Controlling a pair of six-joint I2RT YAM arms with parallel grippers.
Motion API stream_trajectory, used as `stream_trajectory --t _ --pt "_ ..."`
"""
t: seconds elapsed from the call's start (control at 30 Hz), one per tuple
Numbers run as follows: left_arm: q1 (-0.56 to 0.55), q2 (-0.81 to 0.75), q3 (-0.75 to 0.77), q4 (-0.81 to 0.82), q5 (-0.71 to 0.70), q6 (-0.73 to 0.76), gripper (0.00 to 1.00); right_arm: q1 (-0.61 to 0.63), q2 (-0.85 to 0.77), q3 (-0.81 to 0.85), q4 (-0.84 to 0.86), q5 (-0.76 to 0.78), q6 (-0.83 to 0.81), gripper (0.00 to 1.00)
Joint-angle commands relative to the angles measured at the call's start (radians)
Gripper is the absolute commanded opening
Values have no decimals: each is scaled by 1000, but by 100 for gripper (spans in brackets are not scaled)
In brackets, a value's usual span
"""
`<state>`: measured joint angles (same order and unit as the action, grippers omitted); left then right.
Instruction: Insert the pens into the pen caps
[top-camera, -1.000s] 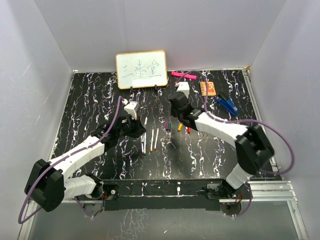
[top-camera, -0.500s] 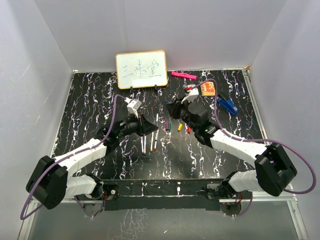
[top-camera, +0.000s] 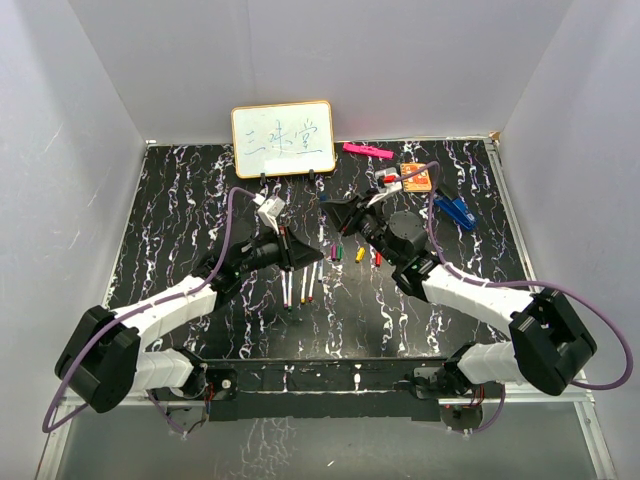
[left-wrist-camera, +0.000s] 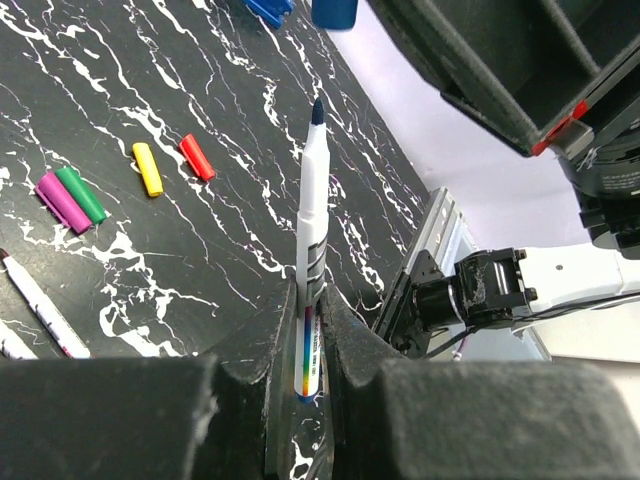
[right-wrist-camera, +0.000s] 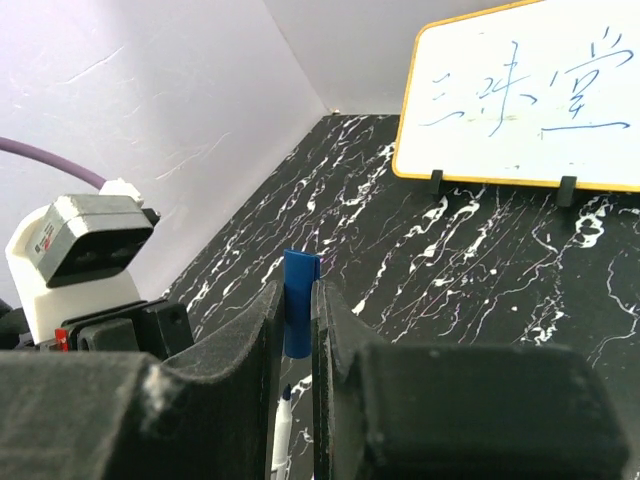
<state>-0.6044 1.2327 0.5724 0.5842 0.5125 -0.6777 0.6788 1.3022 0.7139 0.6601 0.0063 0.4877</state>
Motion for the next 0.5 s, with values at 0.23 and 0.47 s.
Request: stream_trajectory --t 0.23,0.47 --pt "-9 -13 18 56 -7 -14 0 -1 -20 -48 137 -35 53 0" --pt "-10 5 18 69 -8 -18 0 0 -24 -53 151 -23 60 0"
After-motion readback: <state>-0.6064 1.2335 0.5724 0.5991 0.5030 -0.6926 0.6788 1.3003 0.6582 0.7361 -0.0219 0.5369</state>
